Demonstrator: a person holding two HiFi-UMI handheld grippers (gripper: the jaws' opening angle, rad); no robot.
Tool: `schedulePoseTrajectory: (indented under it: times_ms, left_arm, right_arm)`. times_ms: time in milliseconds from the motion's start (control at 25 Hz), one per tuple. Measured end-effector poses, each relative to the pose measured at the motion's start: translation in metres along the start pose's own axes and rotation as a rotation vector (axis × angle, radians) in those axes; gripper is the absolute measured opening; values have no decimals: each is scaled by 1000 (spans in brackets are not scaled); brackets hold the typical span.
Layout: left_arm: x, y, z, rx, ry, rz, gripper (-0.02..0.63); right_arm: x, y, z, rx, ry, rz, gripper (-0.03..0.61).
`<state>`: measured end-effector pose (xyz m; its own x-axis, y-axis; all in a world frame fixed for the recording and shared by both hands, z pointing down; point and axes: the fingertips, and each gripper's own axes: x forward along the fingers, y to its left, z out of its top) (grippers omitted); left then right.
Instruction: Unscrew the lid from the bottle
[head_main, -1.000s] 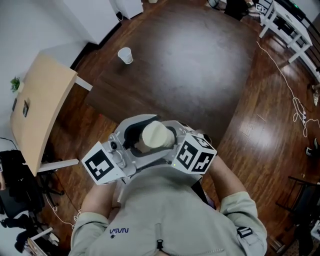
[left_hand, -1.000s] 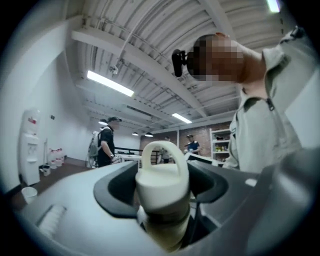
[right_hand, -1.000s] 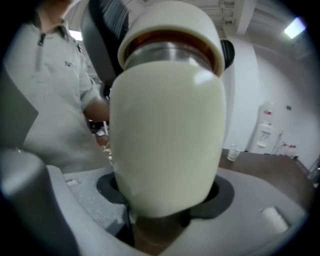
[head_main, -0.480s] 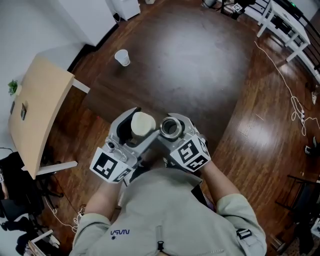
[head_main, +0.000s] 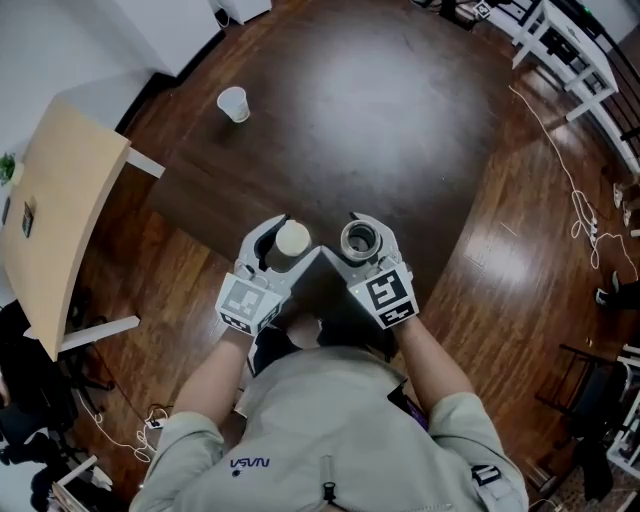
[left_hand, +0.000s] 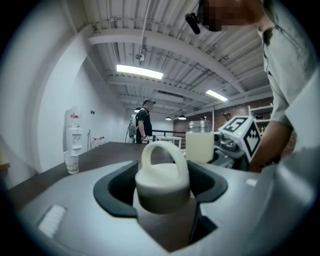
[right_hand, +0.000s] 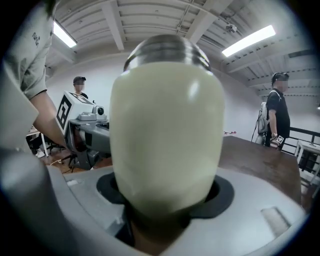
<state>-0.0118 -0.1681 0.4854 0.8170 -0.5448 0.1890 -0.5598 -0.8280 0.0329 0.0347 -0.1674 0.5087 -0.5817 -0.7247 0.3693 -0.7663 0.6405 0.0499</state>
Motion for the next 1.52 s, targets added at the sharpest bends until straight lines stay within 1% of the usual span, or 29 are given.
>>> schedulePoseTrajectory:
  times_ms: [120,240,480,600,760,1000,1160,1320,1440,1520]
  left_arm:
    - [14,6,-28,-9,54,-14,311]
    - [28,6,-61,-5,120,-50,310]
    - [50,11,-104,45,238,-119,308]
    - [53,8,-117,57,280,-148,308]
    - [60,8,-120,70,322,-167,307]
    - [61,-5,-149,115,488,-201,310]
    - [63,-7,-157,132,575,-224,305]
    - [62,-2,-158,98,592,-229,314]
    - [60,1,-150,70,567,-221,342]
    - [57,1,-137,47,536,-203,345]
  right_arm:
    - [10,-8,-18,23,31,-26,299]
    - [15,-13,-41,46,85,-40,299]
    - [25,-29,-60,75,106,-87,299]
    - [28,-29,-66,78,115,-90,299]
    - [29,-31,-64,76,94,-90,299]
    - [19,-30,-69,53,77,-106,304]
    - [18,-24,-72,-13,89,-96,308]
    - [23,-19,-73,-21,95,-76,319]
    - [23,-17,-73,13,109,-46,356]
    - [16,-19,-72,44,111,-41,371]
